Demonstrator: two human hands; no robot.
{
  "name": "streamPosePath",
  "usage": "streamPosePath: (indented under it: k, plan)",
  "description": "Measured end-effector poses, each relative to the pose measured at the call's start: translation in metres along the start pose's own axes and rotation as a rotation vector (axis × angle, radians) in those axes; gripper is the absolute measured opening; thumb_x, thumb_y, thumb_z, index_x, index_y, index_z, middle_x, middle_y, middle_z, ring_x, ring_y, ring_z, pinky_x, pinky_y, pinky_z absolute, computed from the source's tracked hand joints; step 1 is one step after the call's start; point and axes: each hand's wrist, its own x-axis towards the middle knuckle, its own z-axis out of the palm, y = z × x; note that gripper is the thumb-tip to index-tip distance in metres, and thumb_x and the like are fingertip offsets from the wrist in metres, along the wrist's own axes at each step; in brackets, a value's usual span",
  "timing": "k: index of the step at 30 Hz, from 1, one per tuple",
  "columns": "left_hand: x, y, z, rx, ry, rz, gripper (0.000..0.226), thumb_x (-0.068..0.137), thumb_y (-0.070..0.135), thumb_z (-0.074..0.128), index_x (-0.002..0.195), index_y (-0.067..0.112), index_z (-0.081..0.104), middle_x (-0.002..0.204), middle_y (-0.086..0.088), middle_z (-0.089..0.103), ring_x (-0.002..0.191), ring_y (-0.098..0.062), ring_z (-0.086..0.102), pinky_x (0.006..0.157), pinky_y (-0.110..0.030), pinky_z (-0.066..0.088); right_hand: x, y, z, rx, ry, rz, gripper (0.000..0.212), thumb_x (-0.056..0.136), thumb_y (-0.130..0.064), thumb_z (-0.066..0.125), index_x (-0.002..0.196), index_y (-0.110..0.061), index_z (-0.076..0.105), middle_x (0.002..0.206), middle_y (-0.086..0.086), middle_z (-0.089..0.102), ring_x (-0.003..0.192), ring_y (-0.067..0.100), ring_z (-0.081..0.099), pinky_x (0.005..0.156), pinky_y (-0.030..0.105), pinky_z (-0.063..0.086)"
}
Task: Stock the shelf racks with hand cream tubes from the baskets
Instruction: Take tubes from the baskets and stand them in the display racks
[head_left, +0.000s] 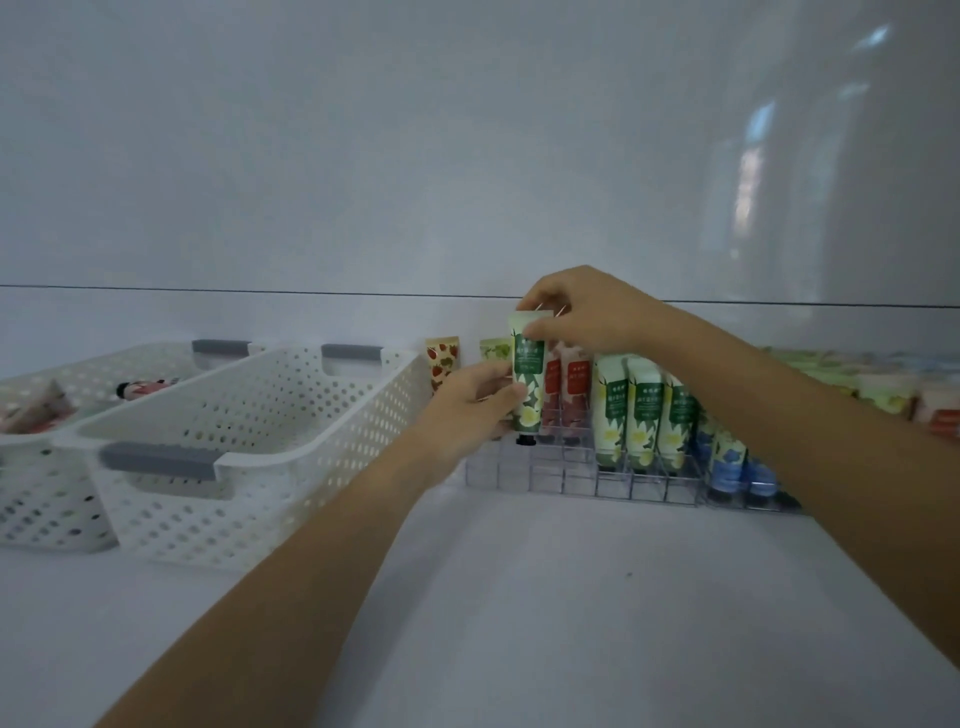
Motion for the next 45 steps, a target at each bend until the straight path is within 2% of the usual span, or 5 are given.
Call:
streamPosePath:
  k: [8, 23, 32, 38, 45]
  plan:
    - [0.0, -0.031, 0.007, 0.987, -0.213, 0.144, 0.052, 0.093, 0.04, 0.049, 0.137, 0.014, 0.042, 0.143, -0.003, 0.04, 0.132, -0.017, 0.033, 0.106, -0.024, 0.024, -0.043, 0.011, -0.042, -0.071, 0.007, 0.053, 0.014, 0.084, -0.018, 0.065, 0.095, -0.024, 0.059, 0.093, -0.005, 0.063, 0.079, 0.005, 0.06, 0.071, 0.021, 0.045]
    - [-0.003, -0.036, 0.007, 1.051, -0.216, 0.232, 0.05, 0.093, 0.042, 0.046, 0.136, 0.015, 0.044, 0.145, -0.002, 0.037, 0.133, -0.015, 0.03, 0.107, -0.024, 0.022, -0.045, 0.022, -0.026, -0.259, -0.25, 0.218, 0.012, 0.084, -0.021, 0.065, 0.092, -0.02, 0.056, 0.083, -0.007, 0.06, 0.068, 0.004, 0.058, 0.059, 0.021, 0.039]
    - [0.018, 0.03, 0.008, 1.05, -0.02, 0.306, 0.033, 0.095, 0.025, 0.045, 0.125, 0.013, 0.051, 0.131, -0.005, 0.049, 0.122, -0.02, 0.044, 0.101, -0.031, 0.033, -0.043, 0.007, -0.038, -0.192, 0.101, -0.001, 0.014, 0.086, -0.032, 0.063, 0.093, -0.02, 0.061, 0.085, -0.011, 0.058, 0.076, 0.0, 0.053, 0.064, 0.014, 0.038]
    - [0.033, 0.111, -0.075, 1.281, 0.054, 0.305, 0.03, 0.095, 0.021, 0.044, 0.123, 0.014, 0.054, 0.131, -0.005, 0.051, 0.12, -0.02, 0.046, 0.093, -0.023, 0.031, -0.002, -0.038, -0.021, -0.186, 0.181, -0.122, 0.011, 0.088, -0.034, 0.059, 0.091, -0.024, 0.057, 0.087, -0.006, 0.057, 0.081, 0.012, 0.053, 0.068, 0.024, 0.038]
    - [-0.026, 0.111, -0.232, 1.416, 0.1, -0.046, 0.027, 0.09, 0.017, 0.057, 0.116, 0.011, 0.06, 0.122, -0.005, 0.059, 0.094, -0.013, 0.051, 0.084, -0.021, 0.032, 0.07, -0.125, 0.054, -0.159, -0.092, -0.288, 0.016, 0.09, -0.037, 0.056, 0.101, -0.025, 0.057, 0.094, -0.007, 0.055, 0.085, 0.012, 0.053, 0.074, 0.023, 0.037]
